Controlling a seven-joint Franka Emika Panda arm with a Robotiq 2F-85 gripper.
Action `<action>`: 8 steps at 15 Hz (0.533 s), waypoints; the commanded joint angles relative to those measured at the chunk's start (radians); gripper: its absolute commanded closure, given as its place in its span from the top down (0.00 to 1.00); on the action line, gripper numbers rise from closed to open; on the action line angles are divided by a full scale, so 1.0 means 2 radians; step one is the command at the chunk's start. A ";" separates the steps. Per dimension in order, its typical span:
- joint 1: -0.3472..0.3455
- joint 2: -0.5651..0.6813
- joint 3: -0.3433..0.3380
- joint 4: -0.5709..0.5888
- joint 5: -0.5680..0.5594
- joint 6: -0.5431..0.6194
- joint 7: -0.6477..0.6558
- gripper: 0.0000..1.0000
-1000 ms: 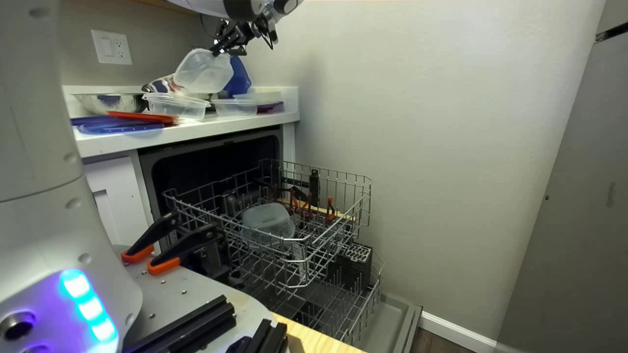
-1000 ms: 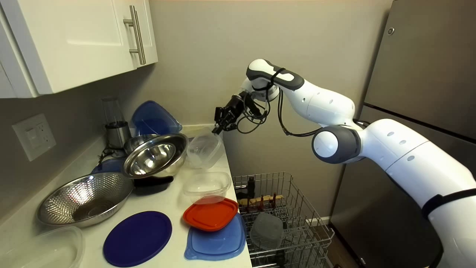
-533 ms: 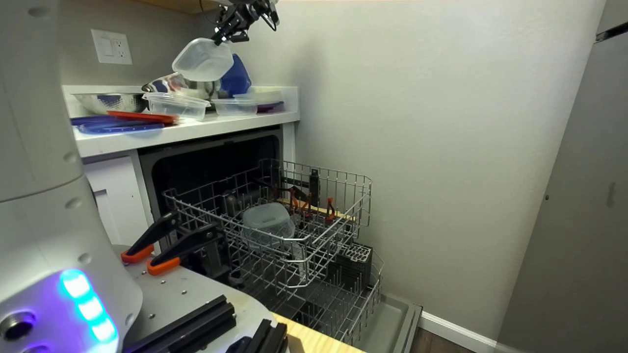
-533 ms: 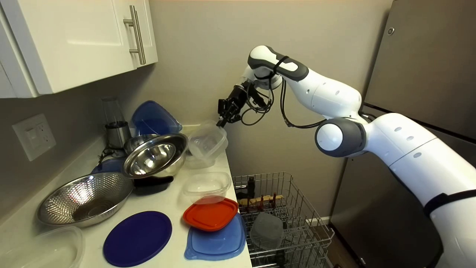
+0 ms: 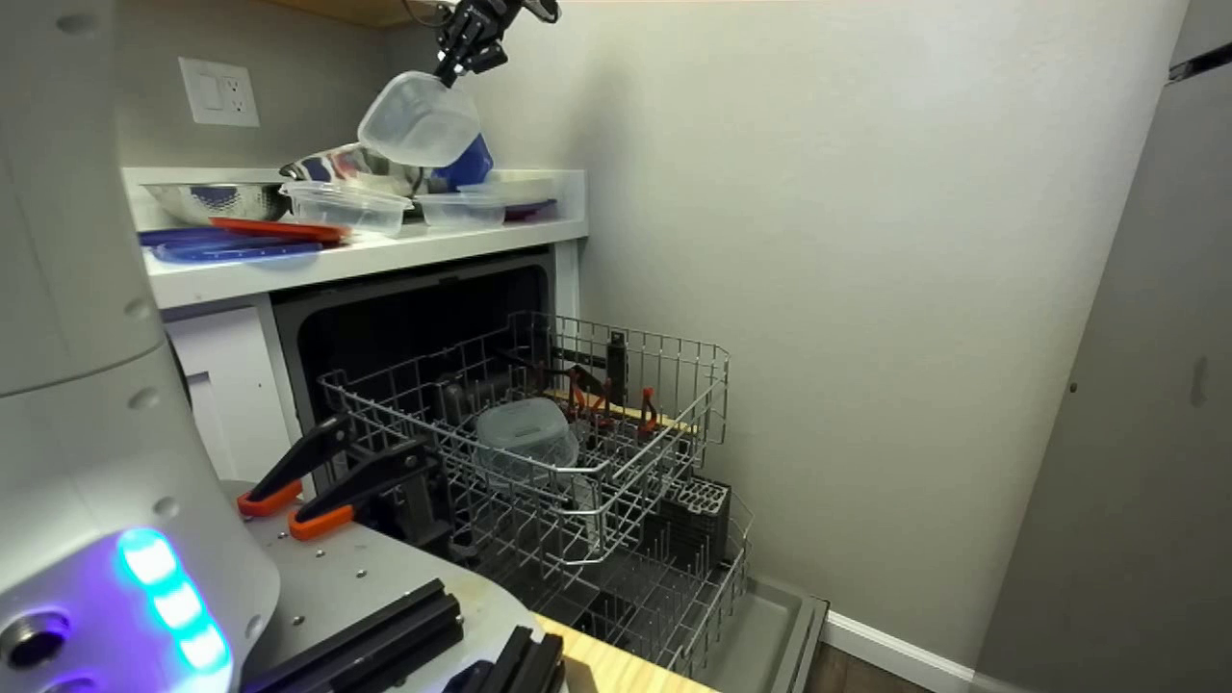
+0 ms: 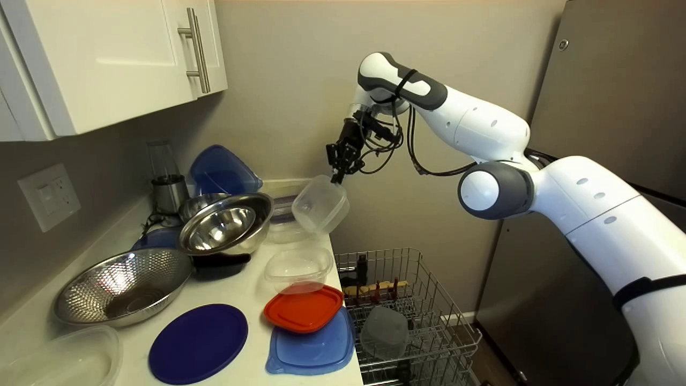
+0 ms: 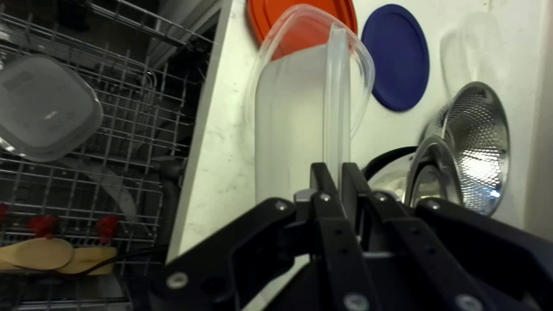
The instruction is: Lift the lunch box on top and put it on the dish rack in the dishwasher
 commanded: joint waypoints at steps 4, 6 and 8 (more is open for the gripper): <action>0.020 -0.033 -0.046 -0.030 -0.077 -0.066 0.055 0.01; 0.029 -0.031 -0.060 -0.028 -0.098 -0.087 0.068 0.01; 0.041 -0.025 -0.077 -0.022 -0.122 -0.107 0.075 0.02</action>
